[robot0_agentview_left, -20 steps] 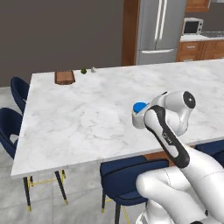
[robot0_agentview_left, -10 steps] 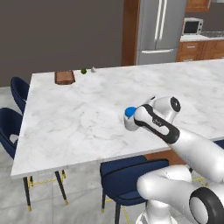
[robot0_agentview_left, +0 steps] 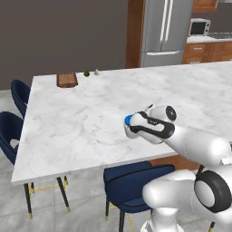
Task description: Open the cabinet. Place the bowl and condiment on the counter. Then place the lime and garlic on the cutting board.
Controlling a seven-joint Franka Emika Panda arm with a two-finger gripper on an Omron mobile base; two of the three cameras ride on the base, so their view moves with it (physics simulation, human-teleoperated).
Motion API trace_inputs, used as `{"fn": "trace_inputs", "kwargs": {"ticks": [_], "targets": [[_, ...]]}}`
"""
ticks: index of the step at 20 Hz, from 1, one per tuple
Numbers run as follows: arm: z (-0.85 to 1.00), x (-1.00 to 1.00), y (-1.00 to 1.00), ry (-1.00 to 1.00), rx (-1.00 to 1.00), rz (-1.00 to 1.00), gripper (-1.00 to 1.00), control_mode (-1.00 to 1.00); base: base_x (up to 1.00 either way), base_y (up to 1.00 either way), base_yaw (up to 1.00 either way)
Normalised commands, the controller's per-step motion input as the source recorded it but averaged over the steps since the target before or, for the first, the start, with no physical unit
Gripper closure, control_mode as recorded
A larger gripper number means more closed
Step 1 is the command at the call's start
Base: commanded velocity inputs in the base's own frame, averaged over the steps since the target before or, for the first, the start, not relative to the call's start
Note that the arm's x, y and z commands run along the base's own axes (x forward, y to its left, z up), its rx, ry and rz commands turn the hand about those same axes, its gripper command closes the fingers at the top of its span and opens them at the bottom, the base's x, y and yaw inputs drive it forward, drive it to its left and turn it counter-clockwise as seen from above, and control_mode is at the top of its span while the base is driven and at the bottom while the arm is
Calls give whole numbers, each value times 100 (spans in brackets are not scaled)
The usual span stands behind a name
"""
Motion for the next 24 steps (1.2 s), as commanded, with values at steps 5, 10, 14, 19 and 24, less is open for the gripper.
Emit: {"fn": "trace_inputs", "kwargs": {"ticks": [5, 10, 14, 19, 24], "targets": [[-26, 36, 2, 0, -7, 0, 100, -100, 0, 0, 0], [-15, 39, 0, 0, -2, 0, 100, -100, 0, 0, 0], [-11, 28, -6, 3, 0, 0, 100, -100, 0, 0, 0], [-26, 11, -6, 8, 0, 0, 100, -100, 0, 0, 0], [-31, 17, -6, 9, 0, 0, 100, -100, 0, 0, 0]]}}
